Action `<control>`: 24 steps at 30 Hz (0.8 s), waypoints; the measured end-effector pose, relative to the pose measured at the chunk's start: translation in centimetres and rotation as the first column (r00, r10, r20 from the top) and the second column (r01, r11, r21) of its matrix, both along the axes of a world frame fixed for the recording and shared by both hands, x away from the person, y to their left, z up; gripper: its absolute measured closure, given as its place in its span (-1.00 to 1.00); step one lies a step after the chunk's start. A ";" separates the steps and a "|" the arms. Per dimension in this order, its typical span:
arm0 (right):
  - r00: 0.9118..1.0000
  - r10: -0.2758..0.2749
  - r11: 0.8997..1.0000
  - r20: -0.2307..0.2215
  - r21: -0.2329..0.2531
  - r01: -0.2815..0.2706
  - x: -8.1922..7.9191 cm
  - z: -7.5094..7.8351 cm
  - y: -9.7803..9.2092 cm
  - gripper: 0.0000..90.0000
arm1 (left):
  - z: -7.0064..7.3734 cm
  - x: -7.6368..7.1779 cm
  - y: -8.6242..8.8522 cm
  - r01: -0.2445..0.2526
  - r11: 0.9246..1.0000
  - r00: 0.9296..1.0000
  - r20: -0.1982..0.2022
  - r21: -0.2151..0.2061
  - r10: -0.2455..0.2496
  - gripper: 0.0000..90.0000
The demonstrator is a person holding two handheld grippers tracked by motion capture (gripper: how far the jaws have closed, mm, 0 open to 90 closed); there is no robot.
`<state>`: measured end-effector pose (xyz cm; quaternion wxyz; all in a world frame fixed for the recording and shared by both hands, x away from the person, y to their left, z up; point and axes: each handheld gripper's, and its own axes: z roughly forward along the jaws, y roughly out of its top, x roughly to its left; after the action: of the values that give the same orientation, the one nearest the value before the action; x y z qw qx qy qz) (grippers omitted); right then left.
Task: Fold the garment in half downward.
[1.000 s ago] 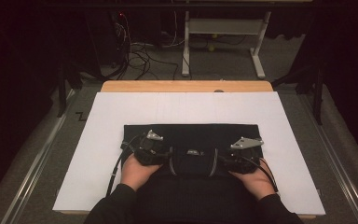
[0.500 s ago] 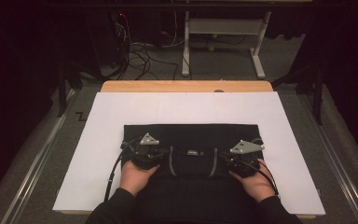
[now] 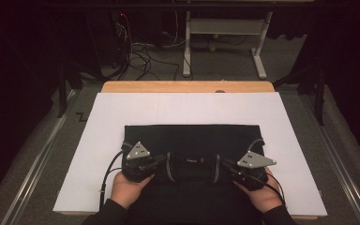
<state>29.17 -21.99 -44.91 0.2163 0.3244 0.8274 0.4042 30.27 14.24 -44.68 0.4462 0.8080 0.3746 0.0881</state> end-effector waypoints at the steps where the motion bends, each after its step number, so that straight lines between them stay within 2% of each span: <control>1: 1.000 0.002 1.000 0.000 0.005 -0.002 -0.2 0.0 0.0 0.83 | 0.1 -0.2 0.0 0.001 1.000 1.000 0.001 -0.009 -0.001 0.77; 7: 1.000 0.021 1.000 0.017 0.017 -0.022 -1.6 0.4 -0.5 0.83 | 0.6 -2.1 -0.2 0.026 1.000 1.000 0.018 -0.008 -0.025 0.76; 13: 0.998 0.058 0.997 0.010 0.060 -0.058 -3.0 0.8 -1.1 0.83 | 0.9 -4.4 -0.1 0.053 0.999 0.998 0.034 -0.007 -0.052 0.76; 19: 0.996 0.084 0.994 0.009 0.073 -0.084 -4.4 0.9 -1.4 0.82 | 1.0 -5.4 0.5 0.055 0.998 0.998 0.034 -0.013 -0.055 0.76; 24: 0.995 0.098 0.993 0.002 0.065 -0.098 -5.7 0.7 -1.6 0.82 | 0.6 -6.5 0.3 0.067 0.998 0.997 0.025 0.004 -0.068 0.76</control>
<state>23.44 -23.61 -44.20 0.1851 0.2905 0.8289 0.4407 23.81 14.55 -44.11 0.4523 0.8197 0.3412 0.0839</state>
